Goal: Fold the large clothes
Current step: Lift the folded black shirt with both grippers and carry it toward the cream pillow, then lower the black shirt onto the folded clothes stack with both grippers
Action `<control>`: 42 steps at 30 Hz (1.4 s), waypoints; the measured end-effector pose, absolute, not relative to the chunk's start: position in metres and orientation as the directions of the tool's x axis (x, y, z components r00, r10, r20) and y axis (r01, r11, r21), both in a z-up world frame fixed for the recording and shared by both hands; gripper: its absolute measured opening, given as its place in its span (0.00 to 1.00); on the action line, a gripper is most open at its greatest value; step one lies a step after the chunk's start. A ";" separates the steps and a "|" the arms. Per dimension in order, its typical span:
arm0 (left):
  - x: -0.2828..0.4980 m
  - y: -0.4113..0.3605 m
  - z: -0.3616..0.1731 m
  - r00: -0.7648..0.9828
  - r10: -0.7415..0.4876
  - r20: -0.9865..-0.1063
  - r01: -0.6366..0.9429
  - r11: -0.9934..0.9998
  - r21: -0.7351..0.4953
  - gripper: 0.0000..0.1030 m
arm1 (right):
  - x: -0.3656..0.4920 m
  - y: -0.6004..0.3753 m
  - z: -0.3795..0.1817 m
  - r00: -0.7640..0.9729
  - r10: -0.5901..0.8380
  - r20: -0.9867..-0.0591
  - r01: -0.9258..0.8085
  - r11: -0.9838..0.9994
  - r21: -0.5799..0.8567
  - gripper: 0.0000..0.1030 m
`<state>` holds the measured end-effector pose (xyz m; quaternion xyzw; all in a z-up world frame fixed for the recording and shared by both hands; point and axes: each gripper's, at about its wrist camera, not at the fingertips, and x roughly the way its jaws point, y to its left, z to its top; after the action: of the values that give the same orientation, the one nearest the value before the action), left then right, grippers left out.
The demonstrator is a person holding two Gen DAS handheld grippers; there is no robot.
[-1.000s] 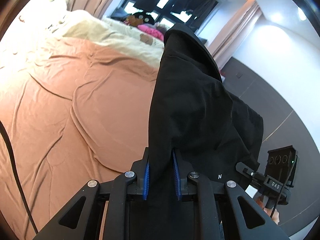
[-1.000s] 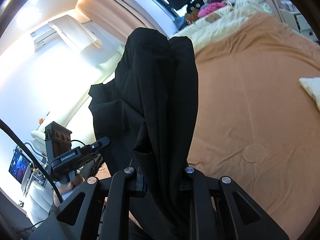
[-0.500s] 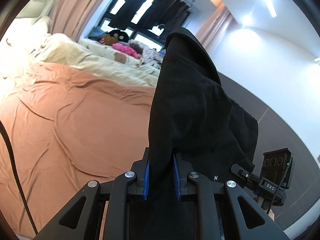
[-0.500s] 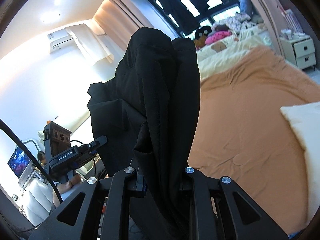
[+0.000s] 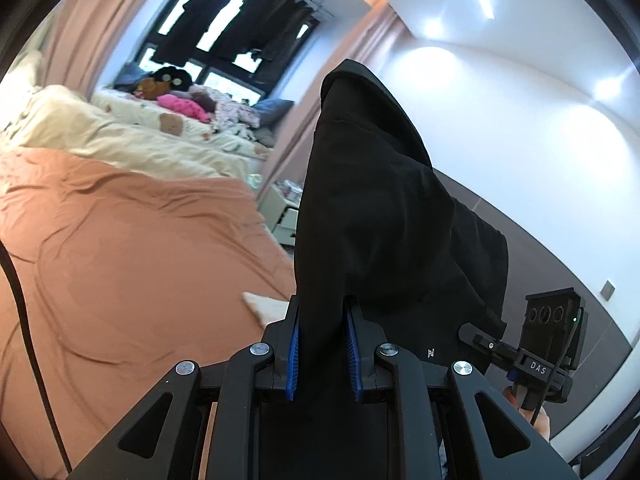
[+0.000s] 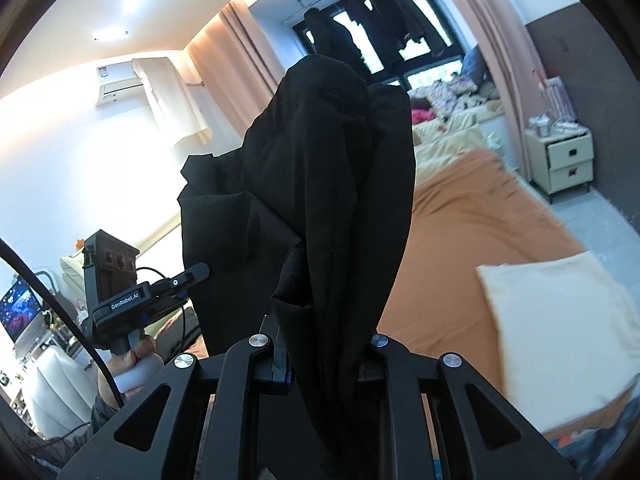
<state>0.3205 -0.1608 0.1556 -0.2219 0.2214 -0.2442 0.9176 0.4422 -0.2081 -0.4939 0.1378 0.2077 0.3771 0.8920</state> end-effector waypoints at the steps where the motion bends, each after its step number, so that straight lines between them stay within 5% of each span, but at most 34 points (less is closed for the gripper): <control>1: 0.326 -0.169 0.157 0.778 -0.551 -0.303 0.354 0.782 -0.513 0.20 | 0.438 -0.216 -0.492 0.638 0.722 -0.268 -0.610 0.686 0.397 0.13; 15: 0.396 -0.293 0.141 0.660 -0.645 -0.386 0.392 0.734 -0.555 0.20 | 0.420 -0.268 -0.477 0.744 0.588 -0.317 -0.478 0.800 0.363 0.13; 42: 0.580 -0.366 -0.039 0.363 -0.726 -0.584 0.192 0.671 -0.716 0.20 | 0.556 -0.132 -0.502 0.657 0.337 -0.675 -0.141 0.934 0.329 0.13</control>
<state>0.5803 -0.3663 -0.0393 -0.2778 0.4808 -0.2953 0.7775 0.5556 -0.1317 -0.5025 0.1247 0.3925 0.1324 0.9016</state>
